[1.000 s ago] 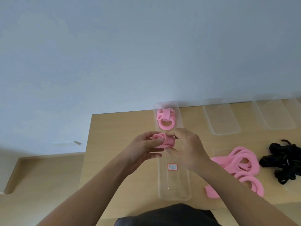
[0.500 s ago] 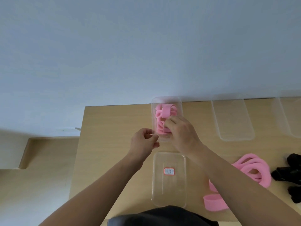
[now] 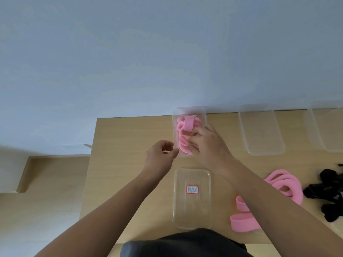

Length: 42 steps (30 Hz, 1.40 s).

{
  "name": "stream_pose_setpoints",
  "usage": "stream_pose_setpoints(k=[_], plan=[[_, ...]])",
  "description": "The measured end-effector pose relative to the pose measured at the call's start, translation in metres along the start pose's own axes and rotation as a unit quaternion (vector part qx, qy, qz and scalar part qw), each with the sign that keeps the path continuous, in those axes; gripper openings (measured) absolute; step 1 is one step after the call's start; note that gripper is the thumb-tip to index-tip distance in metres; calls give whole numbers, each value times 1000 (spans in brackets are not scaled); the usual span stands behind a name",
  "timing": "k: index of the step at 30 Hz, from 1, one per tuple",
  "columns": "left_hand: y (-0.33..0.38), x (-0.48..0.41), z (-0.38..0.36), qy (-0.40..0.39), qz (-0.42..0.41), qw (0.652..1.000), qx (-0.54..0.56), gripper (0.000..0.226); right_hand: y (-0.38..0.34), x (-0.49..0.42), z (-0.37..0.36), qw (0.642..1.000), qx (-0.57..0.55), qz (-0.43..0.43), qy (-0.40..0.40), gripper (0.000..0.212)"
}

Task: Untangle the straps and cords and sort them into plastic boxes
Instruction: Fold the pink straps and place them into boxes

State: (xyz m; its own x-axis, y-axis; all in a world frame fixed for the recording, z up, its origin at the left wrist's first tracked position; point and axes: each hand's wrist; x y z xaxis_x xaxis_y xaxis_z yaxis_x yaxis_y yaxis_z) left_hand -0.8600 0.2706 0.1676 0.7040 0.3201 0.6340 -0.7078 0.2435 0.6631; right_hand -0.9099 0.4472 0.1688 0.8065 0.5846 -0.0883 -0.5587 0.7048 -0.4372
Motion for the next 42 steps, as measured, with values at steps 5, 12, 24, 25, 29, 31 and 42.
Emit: stream_pose_setpoints(k=[5,12,24,25,29,31,42], plan=[[5,18,13,27,-97,992,-77,30,-14,17,13,997,9,-37,62,17],[-6,51,12,15,-247,952,-178,31,-36,80,9,993,36,-86,78,18],[-66,111,-50,-144,-375,878,-262,26,-92,260,-5,950,78,-287,90,17],[-70,116,-55,-155,-378,871,-272,26,-92,272,-5,948,89,-292,93,18],[-81,134,-70,-168,-387,855,-301,25,-74,305,0,931,65,-349,80,26],[-81,140,-76,-164,-398,843,-322,27,-51,309,3,924,60,-371,70,27],[-61,182,-146,-75,-377,806,-450,46,49,308,25,905,-53,-413,84,14]])
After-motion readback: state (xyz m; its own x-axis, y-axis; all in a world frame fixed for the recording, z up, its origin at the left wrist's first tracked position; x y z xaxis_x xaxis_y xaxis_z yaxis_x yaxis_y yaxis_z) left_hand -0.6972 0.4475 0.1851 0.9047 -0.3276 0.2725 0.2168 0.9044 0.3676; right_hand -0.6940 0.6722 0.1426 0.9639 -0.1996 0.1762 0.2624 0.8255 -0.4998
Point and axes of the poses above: each hand's wrist, its own x-axis away from the middle knuckle, its own z-axis out of the back of the hand, y = z × x, and after that the axes turned 8 degrees about z, right-handed
